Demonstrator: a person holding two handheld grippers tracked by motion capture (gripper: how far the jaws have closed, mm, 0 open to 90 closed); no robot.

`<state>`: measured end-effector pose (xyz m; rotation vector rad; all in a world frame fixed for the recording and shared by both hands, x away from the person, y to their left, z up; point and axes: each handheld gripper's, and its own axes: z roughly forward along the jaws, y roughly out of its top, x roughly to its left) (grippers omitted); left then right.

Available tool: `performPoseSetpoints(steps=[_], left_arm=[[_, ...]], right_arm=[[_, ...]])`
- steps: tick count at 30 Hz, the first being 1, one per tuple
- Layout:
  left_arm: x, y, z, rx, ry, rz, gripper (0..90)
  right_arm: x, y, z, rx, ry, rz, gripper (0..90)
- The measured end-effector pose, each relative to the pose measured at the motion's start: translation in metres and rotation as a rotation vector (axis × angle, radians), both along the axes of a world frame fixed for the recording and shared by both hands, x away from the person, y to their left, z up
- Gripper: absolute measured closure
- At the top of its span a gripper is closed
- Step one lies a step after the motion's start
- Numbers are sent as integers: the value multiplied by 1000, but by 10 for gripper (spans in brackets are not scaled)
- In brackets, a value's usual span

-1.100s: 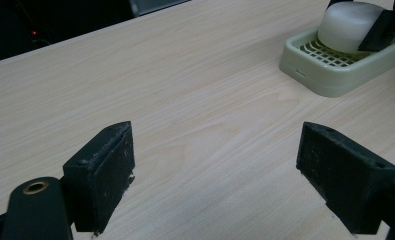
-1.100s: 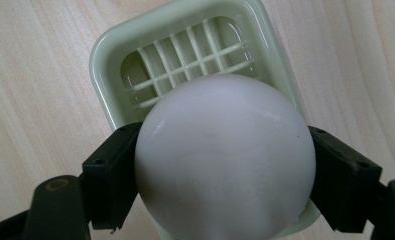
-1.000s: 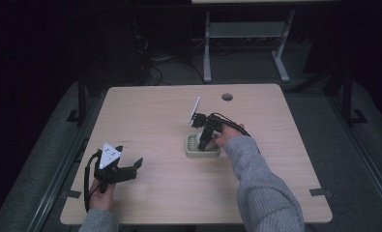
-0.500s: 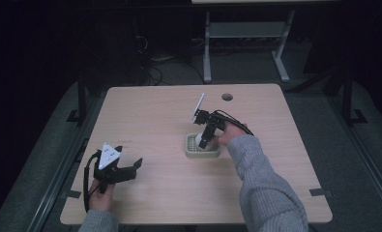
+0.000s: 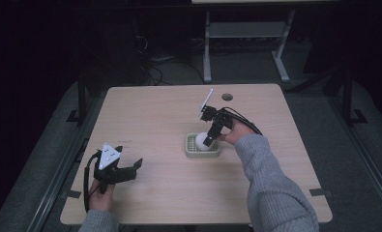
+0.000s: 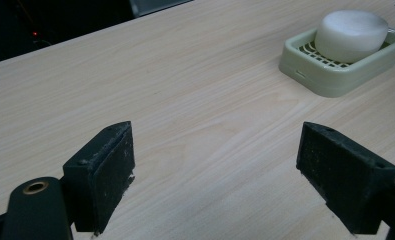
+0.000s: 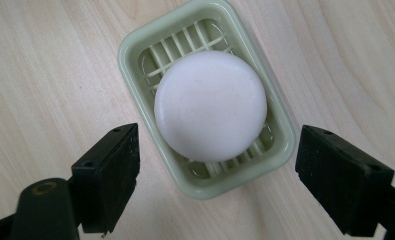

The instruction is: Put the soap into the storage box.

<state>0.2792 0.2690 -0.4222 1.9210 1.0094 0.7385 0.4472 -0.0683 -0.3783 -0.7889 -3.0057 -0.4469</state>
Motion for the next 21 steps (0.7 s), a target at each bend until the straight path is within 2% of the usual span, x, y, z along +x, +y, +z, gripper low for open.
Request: performPoseSetpoints(steps=[5,12,21], left_arm=[[0,-1,0,-1,1,2,152],[0,-1,0,-5,-3,3,152],[0,-2,0,-2,-2,-3,152]], right_arm=[[-3,-7,6,18,-3,-11,172],[-8,-14,9,10,-10,-18,172],[-17,-25,12,31,-9,-30,173]])
